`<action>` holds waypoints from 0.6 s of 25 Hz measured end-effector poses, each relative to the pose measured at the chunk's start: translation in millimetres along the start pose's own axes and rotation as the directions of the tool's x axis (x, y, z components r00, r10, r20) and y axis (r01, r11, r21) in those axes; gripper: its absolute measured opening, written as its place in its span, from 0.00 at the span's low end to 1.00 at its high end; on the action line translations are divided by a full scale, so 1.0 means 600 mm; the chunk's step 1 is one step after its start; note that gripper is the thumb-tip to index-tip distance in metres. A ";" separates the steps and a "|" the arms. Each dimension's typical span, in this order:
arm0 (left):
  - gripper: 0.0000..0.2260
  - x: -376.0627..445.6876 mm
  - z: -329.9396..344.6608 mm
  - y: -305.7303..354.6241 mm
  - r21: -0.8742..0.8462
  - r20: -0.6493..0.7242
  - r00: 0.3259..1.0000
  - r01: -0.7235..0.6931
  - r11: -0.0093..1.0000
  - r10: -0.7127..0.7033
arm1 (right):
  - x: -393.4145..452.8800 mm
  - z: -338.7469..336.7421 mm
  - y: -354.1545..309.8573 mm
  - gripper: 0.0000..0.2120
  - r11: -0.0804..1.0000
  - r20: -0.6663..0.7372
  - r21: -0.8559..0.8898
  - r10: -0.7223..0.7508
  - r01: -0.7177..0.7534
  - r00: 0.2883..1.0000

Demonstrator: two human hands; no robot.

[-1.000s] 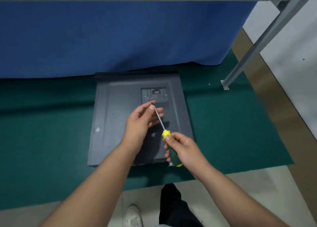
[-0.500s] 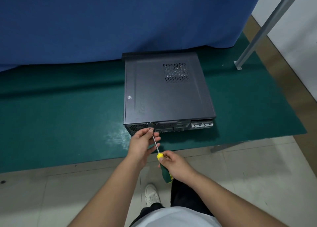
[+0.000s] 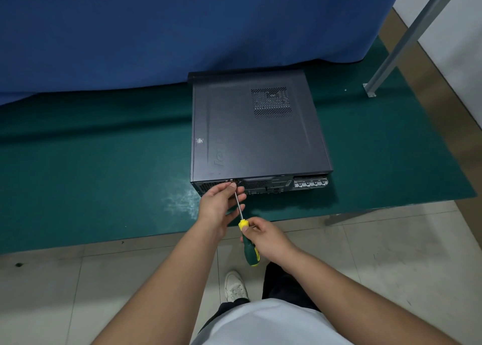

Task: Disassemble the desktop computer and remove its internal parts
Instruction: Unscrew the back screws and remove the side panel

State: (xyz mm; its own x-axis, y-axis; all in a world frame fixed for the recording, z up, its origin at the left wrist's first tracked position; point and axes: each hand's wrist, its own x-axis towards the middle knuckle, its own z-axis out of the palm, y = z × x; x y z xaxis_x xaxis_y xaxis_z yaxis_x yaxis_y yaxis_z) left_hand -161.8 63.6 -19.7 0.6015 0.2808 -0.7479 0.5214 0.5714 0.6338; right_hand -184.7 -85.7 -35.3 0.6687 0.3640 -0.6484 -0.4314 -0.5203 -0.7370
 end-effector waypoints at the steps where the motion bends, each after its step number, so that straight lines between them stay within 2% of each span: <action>1: 0.07 0.000 0.000 0.000 0.001 0.002 1.000 -0.001 1.000 0.001 | -0.001 0.001 -0.001 0.07 1.000 -0.006 0.006 -0.001 0.001 1.000; 9: 0.06 0.000 0.005 0.007 0.037 -0.009 1.000 -0.006 0.999 0.007 | -0.006 0.011 -0.012 0.11 1.000 -0.022 0.023 -0.006 0.006 1.000; 15: 0.06 0.000 -0.004 0.016 0.120 0.011 1.000 -0.010 0.993 0.009 | -0.009 0.027 -0.026 0.17 0.997 -0.089 -0.078 -0.035 0.028 0.995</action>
State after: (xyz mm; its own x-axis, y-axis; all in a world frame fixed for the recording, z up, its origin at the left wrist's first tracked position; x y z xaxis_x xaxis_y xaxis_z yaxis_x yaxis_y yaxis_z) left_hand -158.4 71.2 -13.9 0.6127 0.2771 -0.7402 0.5845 0.4715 0.6604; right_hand -191.6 -66.9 -23.8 0.7346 0.3118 -0.6026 -0.3641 -0.5683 -0.7379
